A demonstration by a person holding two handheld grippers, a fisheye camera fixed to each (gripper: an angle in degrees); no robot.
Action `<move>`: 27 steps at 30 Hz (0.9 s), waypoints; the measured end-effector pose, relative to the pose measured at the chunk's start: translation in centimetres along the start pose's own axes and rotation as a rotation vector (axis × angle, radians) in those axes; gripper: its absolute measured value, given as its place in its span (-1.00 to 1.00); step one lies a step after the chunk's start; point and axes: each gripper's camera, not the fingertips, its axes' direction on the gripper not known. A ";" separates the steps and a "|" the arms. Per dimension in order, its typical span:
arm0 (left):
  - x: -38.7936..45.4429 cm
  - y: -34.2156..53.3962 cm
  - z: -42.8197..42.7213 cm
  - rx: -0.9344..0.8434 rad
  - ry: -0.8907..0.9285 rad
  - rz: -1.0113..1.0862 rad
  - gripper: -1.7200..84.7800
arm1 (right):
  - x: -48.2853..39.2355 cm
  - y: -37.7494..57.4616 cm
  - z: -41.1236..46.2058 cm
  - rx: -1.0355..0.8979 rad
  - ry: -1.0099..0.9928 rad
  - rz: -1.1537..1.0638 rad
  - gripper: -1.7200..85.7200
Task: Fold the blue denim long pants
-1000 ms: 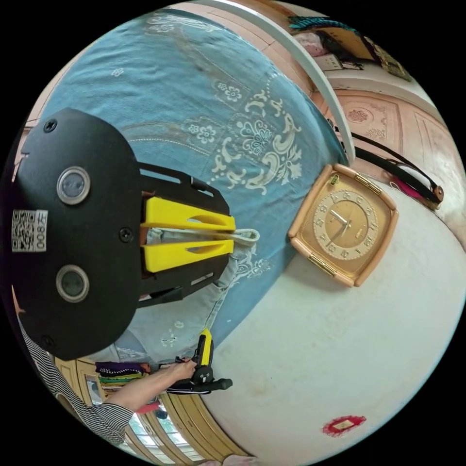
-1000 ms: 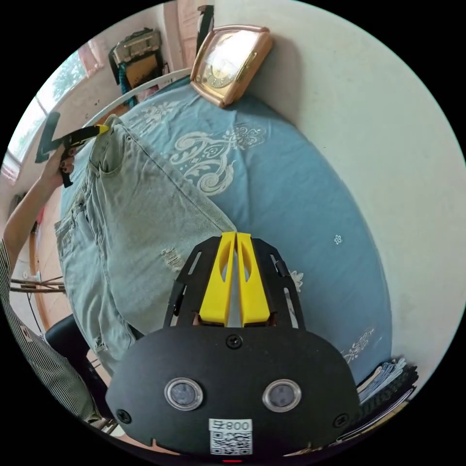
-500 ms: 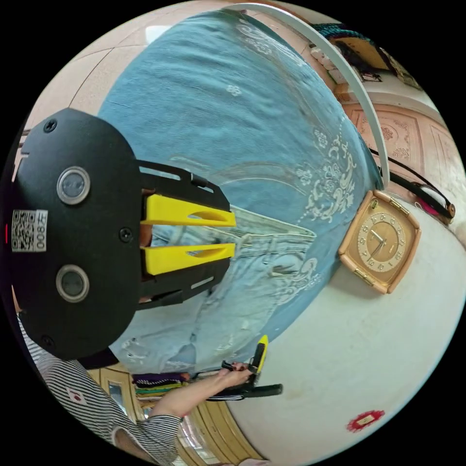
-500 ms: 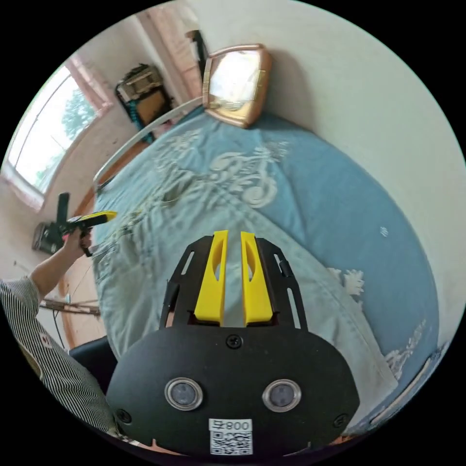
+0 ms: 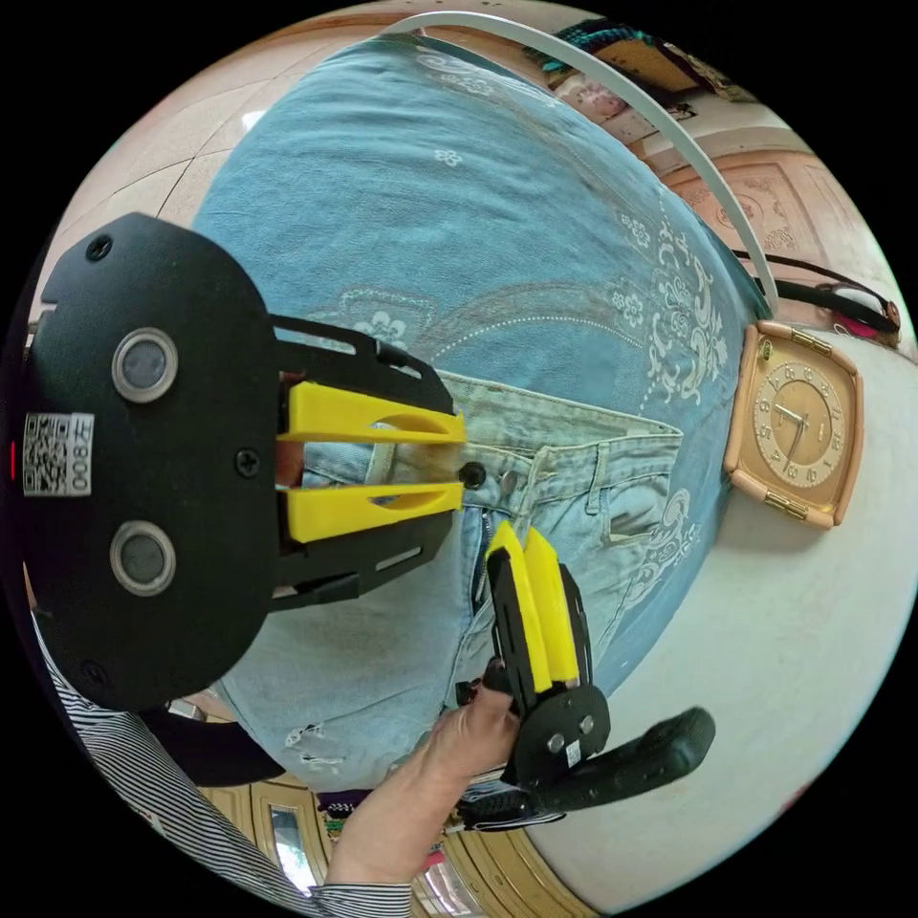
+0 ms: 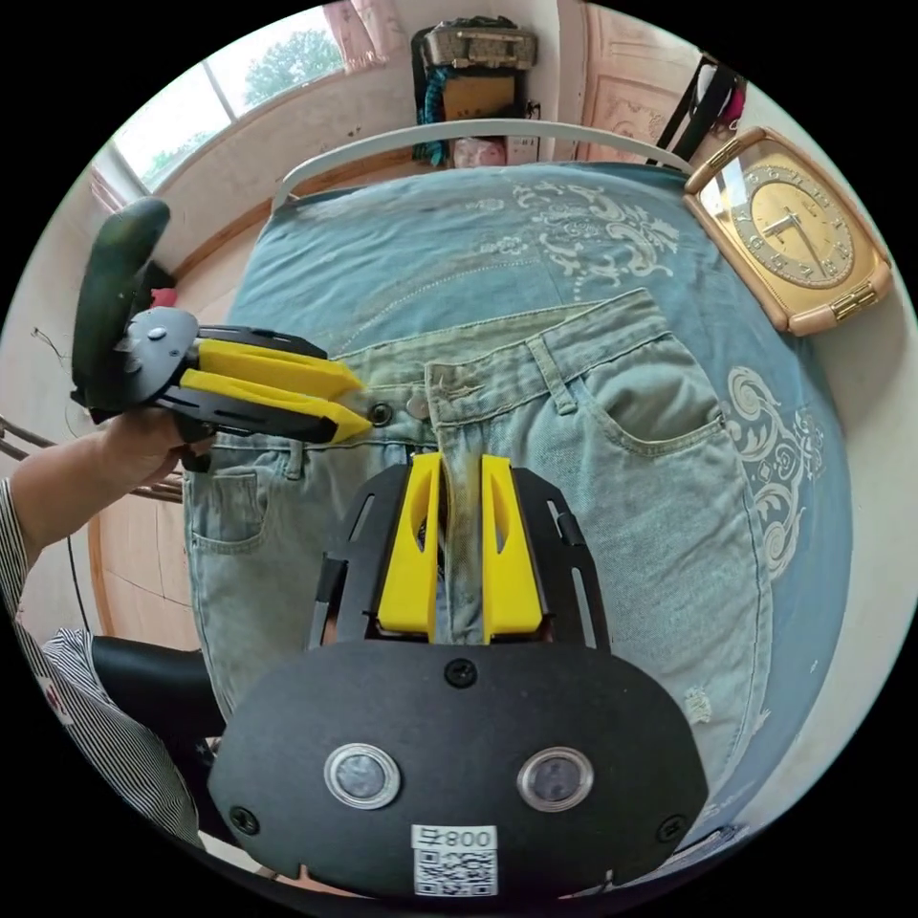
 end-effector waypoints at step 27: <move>1.6 4.4 0.1 0.301 -0.028 -0.130 -0.94 | -6.3 -2.7 -9.8 0.048 -0.128 -0.072 -0.90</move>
